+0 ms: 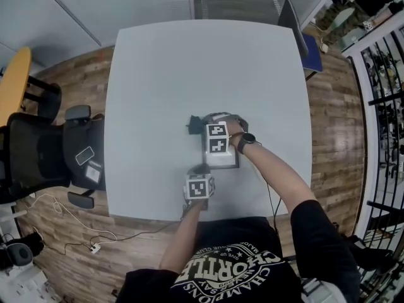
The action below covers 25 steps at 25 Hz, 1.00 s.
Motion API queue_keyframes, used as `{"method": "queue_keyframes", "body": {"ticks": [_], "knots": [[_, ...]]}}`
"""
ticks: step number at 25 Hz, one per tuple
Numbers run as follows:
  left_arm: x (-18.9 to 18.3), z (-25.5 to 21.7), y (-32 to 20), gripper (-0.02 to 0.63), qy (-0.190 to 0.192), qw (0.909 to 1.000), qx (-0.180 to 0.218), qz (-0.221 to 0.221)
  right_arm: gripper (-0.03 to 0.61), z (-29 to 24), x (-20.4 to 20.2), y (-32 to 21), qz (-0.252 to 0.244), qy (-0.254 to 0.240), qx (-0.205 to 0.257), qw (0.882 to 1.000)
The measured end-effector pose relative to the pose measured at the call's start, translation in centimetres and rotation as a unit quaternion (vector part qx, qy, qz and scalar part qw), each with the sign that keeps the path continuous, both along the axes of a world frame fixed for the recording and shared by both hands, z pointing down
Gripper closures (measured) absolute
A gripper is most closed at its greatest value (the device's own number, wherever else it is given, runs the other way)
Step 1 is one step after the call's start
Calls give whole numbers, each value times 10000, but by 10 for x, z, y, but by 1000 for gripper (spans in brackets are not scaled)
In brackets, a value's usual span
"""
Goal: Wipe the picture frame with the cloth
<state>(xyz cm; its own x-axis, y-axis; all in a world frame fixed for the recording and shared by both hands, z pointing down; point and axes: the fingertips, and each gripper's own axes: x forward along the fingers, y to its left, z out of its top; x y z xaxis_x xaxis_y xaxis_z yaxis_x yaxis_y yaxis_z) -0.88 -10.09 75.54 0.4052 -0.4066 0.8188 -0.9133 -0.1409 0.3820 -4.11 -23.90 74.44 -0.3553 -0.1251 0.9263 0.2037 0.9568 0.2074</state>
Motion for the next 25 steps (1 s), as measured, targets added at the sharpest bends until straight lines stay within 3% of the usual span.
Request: {"method": "queue_keyframes", "body": {"ticks": [9, 20, 25], "knots": [[-6, -6, -4, 614, -21, 9996, -118, -250, 500, 2, 36, -3, 86, 194, -52, 9998], [-8, -7, -3, 614, 110, 9984, -351, -440, 500, -2, 118, -9, 641, 408, -80, 9971], [-6, -7, -1, 614, 46, 9986, -322, -414, 500, 0, 135, -11, 789, 533, -67, 9954]]}}
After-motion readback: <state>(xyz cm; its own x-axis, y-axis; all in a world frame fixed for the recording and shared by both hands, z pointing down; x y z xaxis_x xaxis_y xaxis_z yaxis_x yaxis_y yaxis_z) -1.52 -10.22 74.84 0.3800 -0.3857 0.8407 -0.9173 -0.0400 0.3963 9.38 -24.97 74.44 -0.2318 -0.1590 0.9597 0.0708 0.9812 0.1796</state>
